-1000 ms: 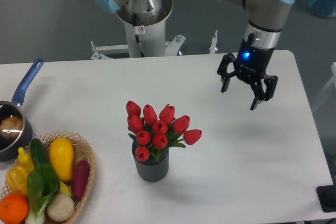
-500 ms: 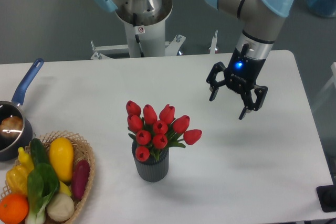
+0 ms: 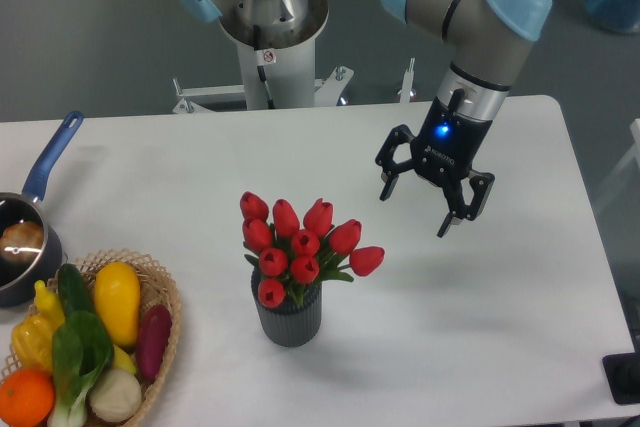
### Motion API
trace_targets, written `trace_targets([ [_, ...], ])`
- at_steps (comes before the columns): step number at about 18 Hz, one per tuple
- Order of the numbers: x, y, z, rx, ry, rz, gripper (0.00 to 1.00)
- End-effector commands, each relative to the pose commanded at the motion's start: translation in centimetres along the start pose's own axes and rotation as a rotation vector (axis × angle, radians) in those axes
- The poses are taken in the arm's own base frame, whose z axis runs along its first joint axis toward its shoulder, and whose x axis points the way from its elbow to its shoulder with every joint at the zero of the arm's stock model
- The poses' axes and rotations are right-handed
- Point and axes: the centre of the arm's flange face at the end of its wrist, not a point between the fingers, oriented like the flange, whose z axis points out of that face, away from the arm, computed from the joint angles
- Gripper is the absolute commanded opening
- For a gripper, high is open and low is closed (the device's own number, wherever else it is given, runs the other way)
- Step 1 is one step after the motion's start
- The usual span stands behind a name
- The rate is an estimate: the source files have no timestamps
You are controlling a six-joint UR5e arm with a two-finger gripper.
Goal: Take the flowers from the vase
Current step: 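Move the open gripper toward the red tulip stems above the vase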
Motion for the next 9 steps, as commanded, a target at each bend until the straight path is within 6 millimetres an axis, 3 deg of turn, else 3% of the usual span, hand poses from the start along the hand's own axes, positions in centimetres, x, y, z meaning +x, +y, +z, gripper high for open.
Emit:
trace_targets([
  [2,0.2,0.4,1.0,0.000,0.019,-0.008,1.00],
  [9,1.2,-1.1,3.0,0.064,0.069,-0.056,1.00],
])
